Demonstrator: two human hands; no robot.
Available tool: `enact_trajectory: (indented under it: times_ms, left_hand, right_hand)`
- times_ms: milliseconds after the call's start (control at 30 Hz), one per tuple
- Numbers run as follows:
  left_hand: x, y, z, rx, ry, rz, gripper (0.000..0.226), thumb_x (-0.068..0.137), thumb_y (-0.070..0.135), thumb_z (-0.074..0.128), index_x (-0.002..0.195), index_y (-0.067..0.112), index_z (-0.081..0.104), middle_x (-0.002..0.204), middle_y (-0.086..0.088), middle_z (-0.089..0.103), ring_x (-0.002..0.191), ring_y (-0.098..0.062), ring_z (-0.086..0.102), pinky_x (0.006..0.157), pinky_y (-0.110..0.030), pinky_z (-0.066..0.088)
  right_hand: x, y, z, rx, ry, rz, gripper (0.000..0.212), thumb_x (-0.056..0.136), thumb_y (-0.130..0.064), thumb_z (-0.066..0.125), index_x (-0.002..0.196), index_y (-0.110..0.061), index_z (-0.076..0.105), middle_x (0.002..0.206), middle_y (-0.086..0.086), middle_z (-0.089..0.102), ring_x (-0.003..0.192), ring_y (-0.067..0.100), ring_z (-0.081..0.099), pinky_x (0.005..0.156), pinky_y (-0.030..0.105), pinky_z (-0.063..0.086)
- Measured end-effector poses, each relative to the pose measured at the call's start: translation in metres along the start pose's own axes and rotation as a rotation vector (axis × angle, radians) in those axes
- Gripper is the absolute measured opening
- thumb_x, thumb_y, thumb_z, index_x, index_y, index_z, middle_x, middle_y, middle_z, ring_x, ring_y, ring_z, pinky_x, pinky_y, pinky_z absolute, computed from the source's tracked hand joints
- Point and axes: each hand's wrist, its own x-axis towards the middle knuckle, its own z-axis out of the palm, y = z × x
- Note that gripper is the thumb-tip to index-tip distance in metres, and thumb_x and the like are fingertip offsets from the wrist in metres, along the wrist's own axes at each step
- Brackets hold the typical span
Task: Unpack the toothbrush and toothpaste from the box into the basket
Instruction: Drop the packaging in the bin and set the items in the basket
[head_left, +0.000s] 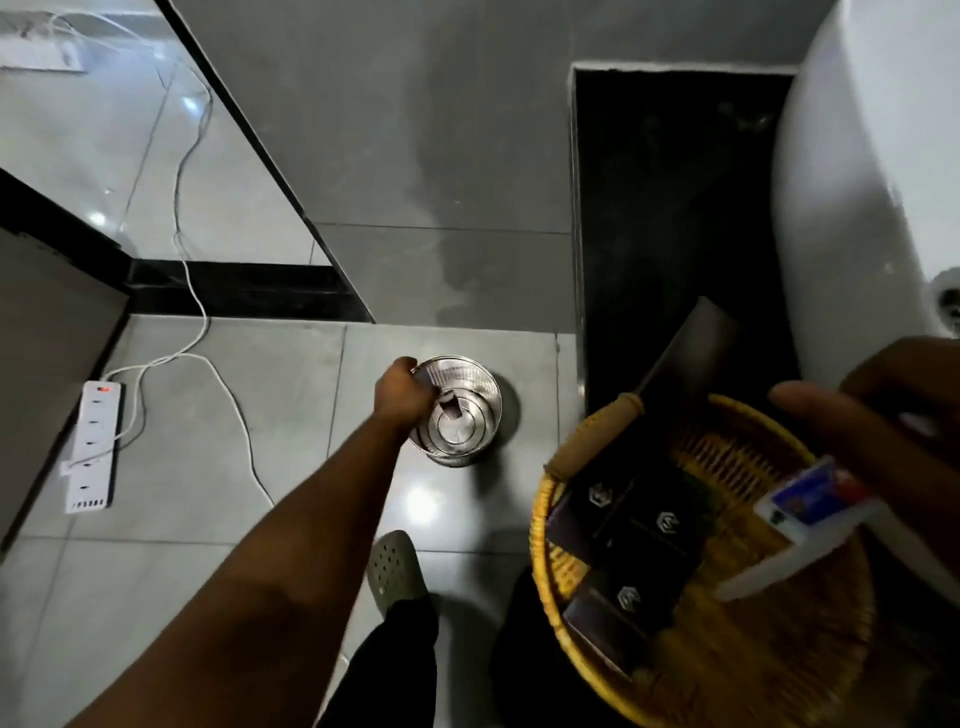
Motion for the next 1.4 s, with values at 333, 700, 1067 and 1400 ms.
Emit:
enact_trajectory:
  times_ms: [333, 700, 1067, 1400]
  left_hand:
    - [-0.267, 0.138, -0.074, -0.298, 0.178, 0.686, 0.011, 0.084, 0.036, 0.065, 0.075, 0.030, 0.065, 0.073, 0.019, 0.067, 0.066, 0.001, 0.061, 0.060, -0.009, 0.044]
    - [-0.350, 0.141, -0.016, 0.038, -0.196, 0.815, 0.016, 0.071, 0.023, 0.081, 0.071, 0.015, 0.067, 0.070, 0.003, 0.068, 0.066, -0.011, 0.060, 0.064, -0.028, 0.049]
    - [-0.328, 0.151, -0.009, 0.138, -0.469, 0.400, 0.018, 0.083, 0.008, 0.069, 0.066, 0.015, 0.068, 0.061, -0.004, 0.069, 0.052, -0.017, 0.064, 0.053, -0.027, 0.053]
    - [-0.305, 0.152, 0.005, 0.316, -0.410, 0.451, 0.020, 0.083, 0.023, 0.072, 0.063, 0.026, 0.070, 0.054, 0.007, 0.068, 0.047, -0.011, 0.064, 0.059, -0.032, 0.060]
  right_hand:
    - [-0.038, -0.054, -0.058, 0.118, 0.364, 0.272, 0.043, 0.092, -0.049, 0.054, 0.068, -0.013, 0.059, 0.058, -0.001, 0.056, 0.054, 0.019, 0.054, 0.055, 0.029, 0.035]
    - [-0.073, -0.070, -0.058, 0.327, 0.475, 0.522, 0.042, 0.093, -0.044, 0.054, 0.067, -0.012, 0.050, 0.069, 0.012, 0.065, 0.066, 0.030, 0.062, 0.056, 0.032, 0.040]
    - [-0.085, -0.042, -0.081, 0.395, 0.622, 0.534, 0.039, 0.090, -0.050, 0.054, 0.073, -0.016, 0.056, 0.065, 0.002, 0.065, 0.062, 0.020, 0.063, 0.054, 0.035, 0.051]
    - [-0.103, -0.033, -0.076, 0.503, 0.300, 0.469, 0.023, 0.083, -0.038, 0.071, 0.081, -0.020, 0.057, 0.086, 0.004, 0.069, 0.075, 0.016, 0.064, 0.053, 0.023, 0.043]
